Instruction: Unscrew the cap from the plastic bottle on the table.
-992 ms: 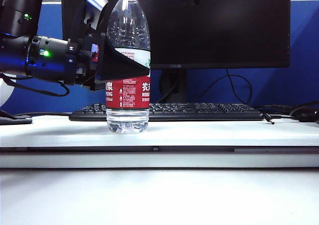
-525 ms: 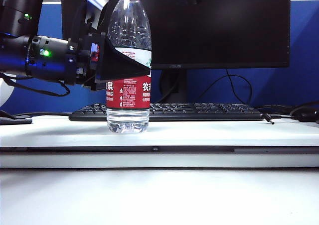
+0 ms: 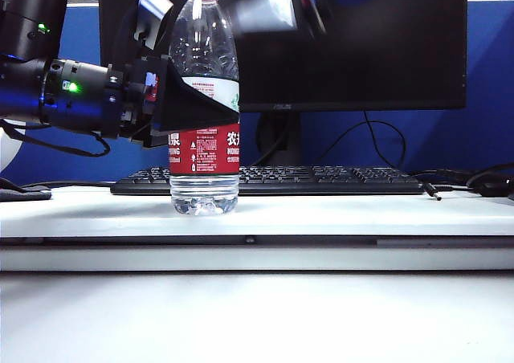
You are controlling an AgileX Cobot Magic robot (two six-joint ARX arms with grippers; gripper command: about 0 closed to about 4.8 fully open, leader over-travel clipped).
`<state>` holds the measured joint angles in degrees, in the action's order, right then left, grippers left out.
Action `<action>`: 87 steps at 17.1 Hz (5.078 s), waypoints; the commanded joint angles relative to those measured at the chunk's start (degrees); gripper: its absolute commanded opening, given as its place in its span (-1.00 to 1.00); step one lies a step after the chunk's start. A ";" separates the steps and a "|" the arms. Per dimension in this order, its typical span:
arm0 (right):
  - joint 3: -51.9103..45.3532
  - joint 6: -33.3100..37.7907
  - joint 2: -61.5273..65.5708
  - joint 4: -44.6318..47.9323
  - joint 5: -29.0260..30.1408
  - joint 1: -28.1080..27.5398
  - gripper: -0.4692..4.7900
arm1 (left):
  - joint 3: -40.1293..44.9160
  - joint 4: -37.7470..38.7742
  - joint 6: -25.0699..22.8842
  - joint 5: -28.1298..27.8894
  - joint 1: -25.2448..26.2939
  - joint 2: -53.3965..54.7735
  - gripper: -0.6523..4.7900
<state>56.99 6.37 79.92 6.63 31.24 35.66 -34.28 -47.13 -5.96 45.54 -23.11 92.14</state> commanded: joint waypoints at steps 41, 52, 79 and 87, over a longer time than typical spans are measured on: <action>0.39 4.42 5.62 24.92 -75.06 27.82 0.12 | 0.46 3.80 0.61 -0.31 -0.02 0.46 0.40; 0.39 4.76 6.49 24.46 -74.60 27.74 -0.19 | 0.48 3.80 0.61 -0.31 -0.02 0.46 0.40; 0.39 -6.86 -2.40 -4.48 -11.91 5.07 -0.23 | 0.48 4.00 0.46 -0.28 -0.02 0.46 0.40; 0.42 -6.49 -3.54 -1.20 -12.00 4.79 -0.24 | 0.48 5.73 0.35 -0.35 -0.02 0.46 0.40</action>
<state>57.89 -0.08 76.51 8.12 19.57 40.64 -34.26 -45.74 -6.48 45.74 -23.35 92.20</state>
